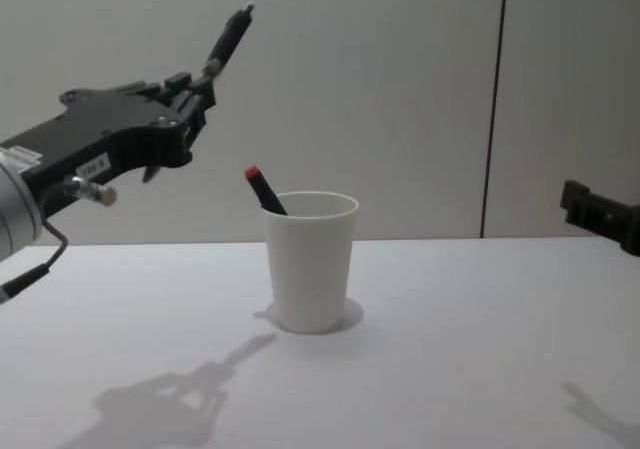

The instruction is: Place the pen into the pen holder.

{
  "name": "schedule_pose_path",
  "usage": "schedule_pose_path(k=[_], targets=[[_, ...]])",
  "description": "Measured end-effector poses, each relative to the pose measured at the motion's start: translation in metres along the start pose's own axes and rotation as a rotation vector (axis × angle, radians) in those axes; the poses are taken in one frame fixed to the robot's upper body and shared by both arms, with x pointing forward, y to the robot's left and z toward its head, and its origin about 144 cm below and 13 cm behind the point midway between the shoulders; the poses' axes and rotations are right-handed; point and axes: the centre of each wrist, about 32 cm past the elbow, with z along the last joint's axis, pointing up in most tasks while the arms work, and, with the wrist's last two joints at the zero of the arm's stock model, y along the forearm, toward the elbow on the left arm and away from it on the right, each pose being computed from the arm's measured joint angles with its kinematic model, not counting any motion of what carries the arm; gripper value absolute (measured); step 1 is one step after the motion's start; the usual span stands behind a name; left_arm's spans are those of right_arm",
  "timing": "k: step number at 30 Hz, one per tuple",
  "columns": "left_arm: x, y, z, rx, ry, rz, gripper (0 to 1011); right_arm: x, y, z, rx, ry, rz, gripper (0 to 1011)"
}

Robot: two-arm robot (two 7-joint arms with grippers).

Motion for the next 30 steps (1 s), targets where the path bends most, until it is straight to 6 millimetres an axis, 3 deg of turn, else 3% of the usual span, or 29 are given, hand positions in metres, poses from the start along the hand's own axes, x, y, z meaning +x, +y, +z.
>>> schedule_pose_path(k=[30], targets=[[0.035,-0.015,-0.035,-0.248,-0.002,-0.492,144,0.0,0.0,0.0,0.0,0.001,0.009,1002]])
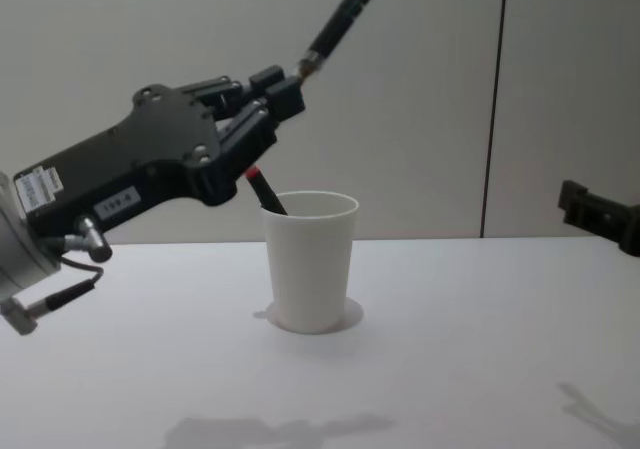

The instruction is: Place the pen into the pen holder.

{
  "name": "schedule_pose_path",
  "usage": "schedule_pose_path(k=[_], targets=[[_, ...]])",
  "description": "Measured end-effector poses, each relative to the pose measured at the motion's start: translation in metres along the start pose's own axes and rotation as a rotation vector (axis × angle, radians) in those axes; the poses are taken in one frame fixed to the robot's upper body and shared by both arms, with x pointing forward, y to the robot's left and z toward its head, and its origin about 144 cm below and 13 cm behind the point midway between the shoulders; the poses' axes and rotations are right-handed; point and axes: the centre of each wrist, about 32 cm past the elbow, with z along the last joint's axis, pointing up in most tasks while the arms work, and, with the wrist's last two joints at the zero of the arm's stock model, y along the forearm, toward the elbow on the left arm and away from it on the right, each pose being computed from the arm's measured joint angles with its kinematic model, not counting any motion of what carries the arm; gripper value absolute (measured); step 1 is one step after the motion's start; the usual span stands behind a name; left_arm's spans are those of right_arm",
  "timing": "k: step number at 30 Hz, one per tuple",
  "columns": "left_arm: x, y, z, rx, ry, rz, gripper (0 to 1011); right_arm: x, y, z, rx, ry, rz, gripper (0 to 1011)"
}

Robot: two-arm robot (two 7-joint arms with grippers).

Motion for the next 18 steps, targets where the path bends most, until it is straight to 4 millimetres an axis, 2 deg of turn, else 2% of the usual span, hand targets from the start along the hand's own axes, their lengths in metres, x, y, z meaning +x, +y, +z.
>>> schedule_pose_path(k=[18], targets=[[0.012,-0.002,-0.013,-0.064,-0.016,-0.161,144,0.008,-0.003,0.003,0.012,0.044,0.181,1002]])
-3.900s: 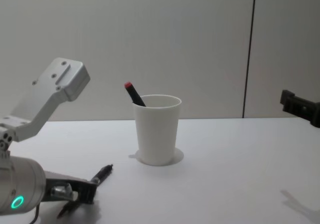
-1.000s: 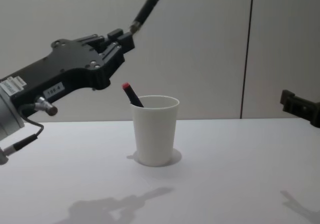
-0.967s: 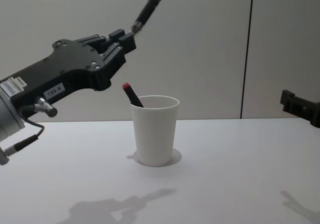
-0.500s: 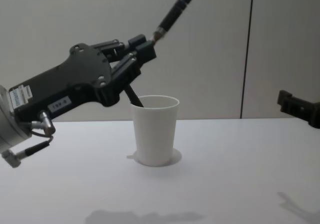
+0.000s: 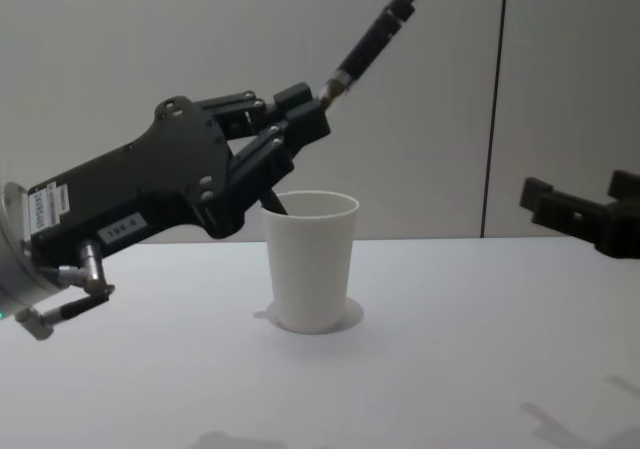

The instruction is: Place the pen into the pen holder.

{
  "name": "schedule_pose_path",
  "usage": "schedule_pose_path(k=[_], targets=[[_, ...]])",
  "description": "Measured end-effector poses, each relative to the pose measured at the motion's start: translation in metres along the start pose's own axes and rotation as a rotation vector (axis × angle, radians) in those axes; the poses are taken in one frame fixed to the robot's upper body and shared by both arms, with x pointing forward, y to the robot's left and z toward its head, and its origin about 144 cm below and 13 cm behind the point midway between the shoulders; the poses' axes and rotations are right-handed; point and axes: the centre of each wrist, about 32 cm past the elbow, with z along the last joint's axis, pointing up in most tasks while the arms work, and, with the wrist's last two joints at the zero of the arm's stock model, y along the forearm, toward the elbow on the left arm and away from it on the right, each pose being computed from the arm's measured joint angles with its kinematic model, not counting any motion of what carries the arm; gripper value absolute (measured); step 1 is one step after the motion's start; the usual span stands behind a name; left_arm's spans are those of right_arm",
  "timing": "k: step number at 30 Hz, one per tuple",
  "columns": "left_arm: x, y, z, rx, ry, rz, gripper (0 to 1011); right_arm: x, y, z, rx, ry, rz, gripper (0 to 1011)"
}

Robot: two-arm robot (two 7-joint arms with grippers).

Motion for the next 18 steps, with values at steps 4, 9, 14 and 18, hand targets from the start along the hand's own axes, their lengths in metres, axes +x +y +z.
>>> schedule_pose_path(k=[4,9,14,18], targets=[[0.0011,-0.0001,-0.001,-0.006,-0.003,-0.014,144,0.0012,-0.0011,0.0014,0.007,0.014,0.049,1002],[0.0021,0.0,-0.0021,-0.01,-0.005,-0.026,144,0.0028,-0.0026,0.0034,0.02,0.04,0.126,1002],[0.0028,0.0001,-0.0027,-0.013,-0.007,-0.035,144,0.004,-0.0037,0.0052,0.034,0.063,0.194,1002],[0.0031,0.0001,-0.0029,-0.014,-0.008,-0.038,144,0.0051,-0.0044,0.0065,0.046,0.084,0.25,1002]])
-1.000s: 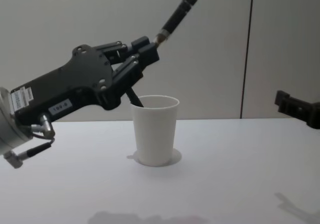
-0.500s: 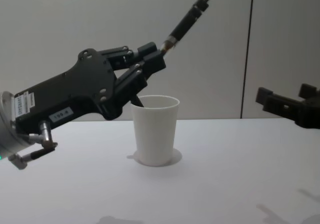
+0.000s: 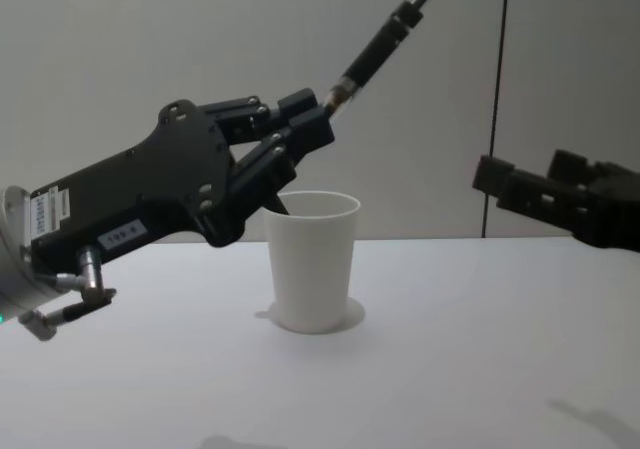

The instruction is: Place the pen into the pen holder.

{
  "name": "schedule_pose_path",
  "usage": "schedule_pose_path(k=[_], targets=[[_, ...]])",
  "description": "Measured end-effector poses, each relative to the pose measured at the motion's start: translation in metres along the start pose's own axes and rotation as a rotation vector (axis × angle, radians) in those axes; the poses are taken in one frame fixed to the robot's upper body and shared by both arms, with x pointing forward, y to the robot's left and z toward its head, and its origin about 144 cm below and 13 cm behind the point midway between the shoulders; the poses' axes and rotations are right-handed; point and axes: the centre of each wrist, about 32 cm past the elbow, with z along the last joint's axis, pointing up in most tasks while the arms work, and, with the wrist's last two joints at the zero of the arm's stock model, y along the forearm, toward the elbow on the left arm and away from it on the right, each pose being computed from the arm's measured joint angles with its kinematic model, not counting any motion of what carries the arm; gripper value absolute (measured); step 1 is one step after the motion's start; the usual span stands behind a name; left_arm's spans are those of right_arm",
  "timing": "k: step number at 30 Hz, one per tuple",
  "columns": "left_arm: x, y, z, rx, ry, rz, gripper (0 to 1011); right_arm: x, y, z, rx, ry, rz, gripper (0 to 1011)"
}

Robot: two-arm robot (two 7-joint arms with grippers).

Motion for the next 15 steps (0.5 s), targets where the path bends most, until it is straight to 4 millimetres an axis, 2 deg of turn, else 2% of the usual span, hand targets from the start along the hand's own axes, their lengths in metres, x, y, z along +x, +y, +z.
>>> schedule_pose_path(k=[15], targets=[[0.0005,0.0,-0.0008,-0.003,-0.001,-0.009,144,0.0047,0.0022,0.0047,0.052,0.084,0.226,1002]])
